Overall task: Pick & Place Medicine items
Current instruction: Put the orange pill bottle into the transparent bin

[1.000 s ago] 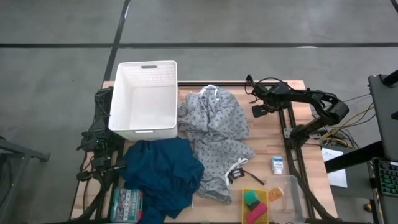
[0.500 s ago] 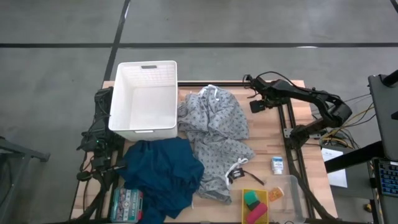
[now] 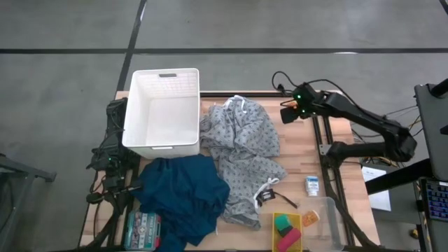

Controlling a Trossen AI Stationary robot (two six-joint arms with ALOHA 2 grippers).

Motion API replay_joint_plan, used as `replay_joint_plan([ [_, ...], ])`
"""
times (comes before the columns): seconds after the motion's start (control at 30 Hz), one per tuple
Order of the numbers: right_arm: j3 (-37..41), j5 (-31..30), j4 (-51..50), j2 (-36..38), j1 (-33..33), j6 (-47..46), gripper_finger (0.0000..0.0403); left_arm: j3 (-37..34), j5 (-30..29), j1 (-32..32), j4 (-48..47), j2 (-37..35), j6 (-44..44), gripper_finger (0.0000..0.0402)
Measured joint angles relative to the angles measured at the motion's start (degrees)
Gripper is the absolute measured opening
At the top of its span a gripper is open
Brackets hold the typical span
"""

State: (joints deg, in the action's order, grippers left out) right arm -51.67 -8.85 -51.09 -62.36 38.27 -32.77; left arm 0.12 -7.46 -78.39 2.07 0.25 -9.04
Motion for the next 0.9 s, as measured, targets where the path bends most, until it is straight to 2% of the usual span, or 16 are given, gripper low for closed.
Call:
replay_joint_plan([
  [0.2,-1.57,0.57,1.38,4.48,-6.61,-0.13,0.0176,-0.01,-0.01,0.0,0.0,0.0,0.0,0.0047],
  [0.33,-1.63,1.43,6.25,6.12,-12.91,1.1,0.0176,0.0,-0.02,0.0,0.0,0.0,0.0,0.0047],
  [0.5,-1.63,1.43,11.84,6.37,-20.9,1.85,0.0176,-0.01,-0.02,-0.01,0.0,-0.01,0.0,0.0047],
  [0.77,-1.63,1.41,14.21,6.35,-33.29,2.14,0.0176,0.0,-0.01,-0.01,0.0,0.0,0.0,0.0047],
  [0.9,-1.62,1.4,14.04,5.71,-39.86,6.79,0.0179,-0.01,-0.01,-0.01,0.0,0.0,0.0,0.0047],
])
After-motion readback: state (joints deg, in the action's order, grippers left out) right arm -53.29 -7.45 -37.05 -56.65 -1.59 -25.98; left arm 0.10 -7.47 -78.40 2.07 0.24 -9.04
